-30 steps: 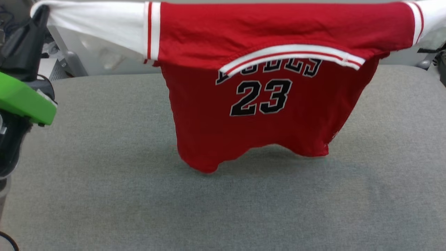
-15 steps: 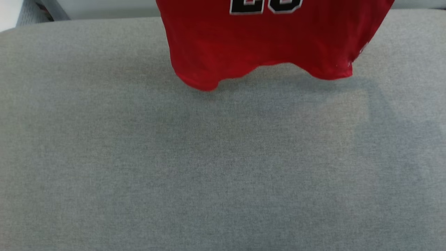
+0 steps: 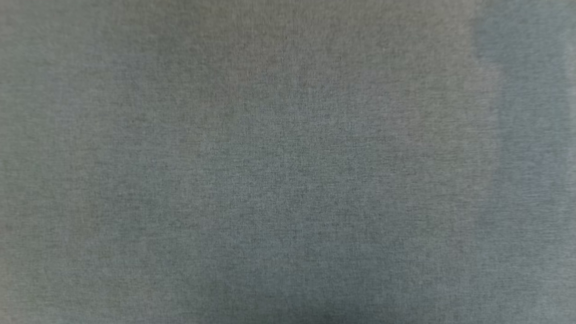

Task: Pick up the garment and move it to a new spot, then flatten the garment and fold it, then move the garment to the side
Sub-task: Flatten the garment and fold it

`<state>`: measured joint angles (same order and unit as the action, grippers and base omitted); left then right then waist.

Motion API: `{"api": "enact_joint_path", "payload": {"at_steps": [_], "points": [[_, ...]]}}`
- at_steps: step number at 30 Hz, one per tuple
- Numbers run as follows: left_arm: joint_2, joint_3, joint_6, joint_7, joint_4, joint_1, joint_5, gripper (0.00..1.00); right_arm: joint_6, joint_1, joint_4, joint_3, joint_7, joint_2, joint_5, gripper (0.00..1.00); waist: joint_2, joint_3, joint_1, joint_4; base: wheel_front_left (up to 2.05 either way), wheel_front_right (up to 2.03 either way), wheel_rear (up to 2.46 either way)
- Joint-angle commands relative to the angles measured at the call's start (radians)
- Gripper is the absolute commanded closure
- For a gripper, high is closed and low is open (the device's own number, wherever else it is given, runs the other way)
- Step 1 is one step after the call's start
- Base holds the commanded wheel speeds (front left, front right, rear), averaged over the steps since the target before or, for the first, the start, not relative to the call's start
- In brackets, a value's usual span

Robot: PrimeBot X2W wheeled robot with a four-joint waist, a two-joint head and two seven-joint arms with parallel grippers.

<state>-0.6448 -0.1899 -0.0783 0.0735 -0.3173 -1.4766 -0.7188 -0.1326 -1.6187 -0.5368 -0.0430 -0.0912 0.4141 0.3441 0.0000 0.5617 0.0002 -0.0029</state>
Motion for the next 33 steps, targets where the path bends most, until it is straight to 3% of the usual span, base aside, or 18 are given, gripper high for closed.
{"api": "enact_joint_path", "payload": {"at_steps": [1,10,17,24,33], "points": [[0.008,0.0,-0.008,-0.036,-0.037,-0.031,0.015,1.0,0.002,-0.029,-0.031,0.006,0.037,0.0,-0.016,1.0,0.0,0.084,-0.0002,0.016,0.0,0.0,0.0],[0.06,-0.053,-0.045,-0.17,-0.184,0.025,-0.009,1.0,0.002,0.009,-0.174,-0.06,0.123,-0.007,0.0,1.0,0.0,0.091,-0.0002,0.043,0.0,0.0,0.0],[0.118,-0.102,-0.051,-0.251,-0.229,0.237,-0.069,1.0,0.002,0.202,-0.244,-0.109,0.148,0.016,0.093,1.0,0.0,0.014,-0.0002,0.063,0.0,0.0,0.0],[0.154,-0.132,-0.052,-0.286,-0.265,0.513,-0.138,1.0,0.002,0.463,-0.264,-0.192,0.096,0.053,0.188,1.0,0.0,-0.133,-0.0002,0.051,0.0,0.0,0.0],[0.128,-0.155,-0.048,-0.229,-0.24,0.842,-0.198,1.0,0.002,0.733,-0.225,-0.251,-0.029,0.127,0.294,1.0,0.0,-0.299,-0.0002,0.041,0.0,0.0,0.0]]}}
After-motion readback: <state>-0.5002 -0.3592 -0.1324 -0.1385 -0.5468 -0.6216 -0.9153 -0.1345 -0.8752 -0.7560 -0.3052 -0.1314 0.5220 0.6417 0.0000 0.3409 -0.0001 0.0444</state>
